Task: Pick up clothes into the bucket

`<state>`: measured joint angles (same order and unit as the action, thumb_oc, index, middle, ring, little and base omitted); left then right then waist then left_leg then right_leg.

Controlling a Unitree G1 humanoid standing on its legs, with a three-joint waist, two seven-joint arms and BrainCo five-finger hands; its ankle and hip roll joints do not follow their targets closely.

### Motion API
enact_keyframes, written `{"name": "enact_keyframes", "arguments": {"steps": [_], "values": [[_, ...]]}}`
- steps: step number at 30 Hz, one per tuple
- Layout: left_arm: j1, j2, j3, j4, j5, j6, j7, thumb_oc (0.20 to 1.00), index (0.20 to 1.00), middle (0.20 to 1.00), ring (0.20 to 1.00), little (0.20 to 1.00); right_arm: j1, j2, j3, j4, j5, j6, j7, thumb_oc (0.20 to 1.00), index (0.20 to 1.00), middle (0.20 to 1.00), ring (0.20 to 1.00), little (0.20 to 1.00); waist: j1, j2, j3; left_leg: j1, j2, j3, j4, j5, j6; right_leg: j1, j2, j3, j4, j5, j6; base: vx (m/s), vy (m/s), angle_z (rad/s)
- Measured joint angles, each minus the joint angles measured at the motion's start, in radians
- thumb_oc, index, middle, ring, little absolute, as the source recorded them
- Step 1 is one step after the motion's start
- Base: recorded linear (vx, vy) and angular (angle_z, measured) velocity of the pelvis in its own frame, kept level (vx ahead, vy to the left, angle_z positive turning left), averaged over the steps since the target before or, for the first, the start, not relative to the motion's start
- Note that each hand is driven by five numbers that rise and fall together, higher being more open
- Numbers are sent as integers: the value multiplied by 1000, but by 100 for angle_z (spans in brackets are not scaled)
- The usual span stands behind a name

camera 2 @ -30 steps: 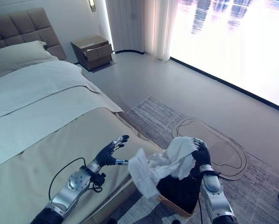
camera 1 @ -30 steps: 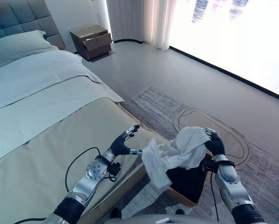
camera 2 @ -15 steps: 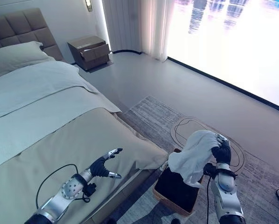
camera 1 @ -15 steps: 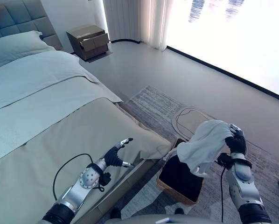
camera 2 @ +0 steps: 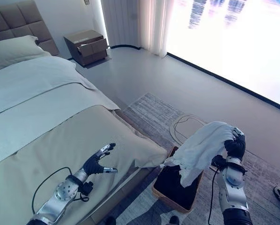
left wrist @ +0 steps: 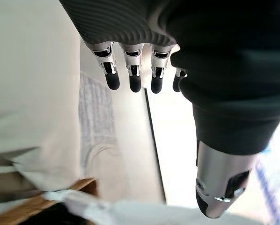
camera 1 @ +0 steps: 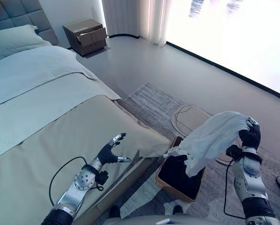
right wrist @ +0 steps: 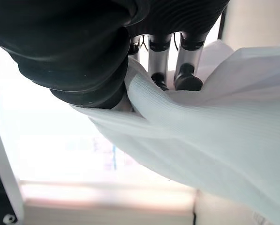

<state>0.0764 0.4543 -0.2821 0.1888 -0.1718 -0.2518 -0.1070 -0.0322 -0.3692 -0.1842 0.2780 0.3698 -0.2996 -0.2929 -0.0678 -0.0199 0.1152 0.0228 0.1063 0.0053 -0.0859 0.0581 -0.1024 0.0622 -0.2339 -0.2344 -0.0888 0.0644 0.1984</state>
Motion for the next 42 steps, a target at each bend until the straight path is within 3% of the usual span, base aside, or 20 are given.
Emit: {"name": "enact_keyframes", "arguments": {"steps": [7,13,17,21,29,36,42], "values": [[-1,-26,8,-11,-136,-13,28,1000,1000,1000,1000,1000,-72,-26,22,26,-45,3,-22,200,200,200,200,200,-1,50,72,-73,-10,18,56,0,1,-84,-14,36,41,4,0,-93,5,-9],[-41,-41,5,-33,-178,-38,50,1000,1000,1000,1000,1000,-228,-45,60,80,-96,13,-67,200,200,200,200,200,0,95,207,-191,-16,48,163,-21,24,-241,-29,96,165,-4,-7,-109,7,-20],[-62,-42,-5,-38,-179,-45,61,1000,1000,1000,1000,1000,-264,-44,65,121,-124,18,-102,200,200,200,200,200,-1,95,256,-224,-21,54,196,-34,34,-298,-38,120,229,-18,-14,-95,-2,-7],[-81,-14,-14,-77,-197,-69,89,1000,1000,1000,1000,1000,-310,-70,90,172,-145,27,-134,200,200,200,200,200,1,94,299,-338,-24,73,278,-58,38,-437,-48,161,333,-43,-21,-134,-21,-9],[-120,33,-17,-186,-196,-116,151,1000,1000,1000,1000,1000,-441,-105,166,356,-153,41,-174,200,200,200,200,200,3,90,378,-507,-16,45,422,-79,36,-612,-51,176,506,-92,-46,-88,-17,5],[-117,85,-25,-252,-201,-136,197,1000,1000,1000,1000,1000,-633,-209,254,468,-151,43,-198,200,200,200,200,200,5,94,397,-667,-18,32,520,-93,31,-777,-54,199,610,-117,-51,-88,11,2],[-118,88,-73,-250,-205,-144,221,1000,1000,1000,1000,1000,-762,-254,290,537,-140,50,-223,200,200,200,200,200,27,102,409,-727,-23,23,523,-87,38,-837,-57,199,621,-114,-54,-51,27,4]]}}
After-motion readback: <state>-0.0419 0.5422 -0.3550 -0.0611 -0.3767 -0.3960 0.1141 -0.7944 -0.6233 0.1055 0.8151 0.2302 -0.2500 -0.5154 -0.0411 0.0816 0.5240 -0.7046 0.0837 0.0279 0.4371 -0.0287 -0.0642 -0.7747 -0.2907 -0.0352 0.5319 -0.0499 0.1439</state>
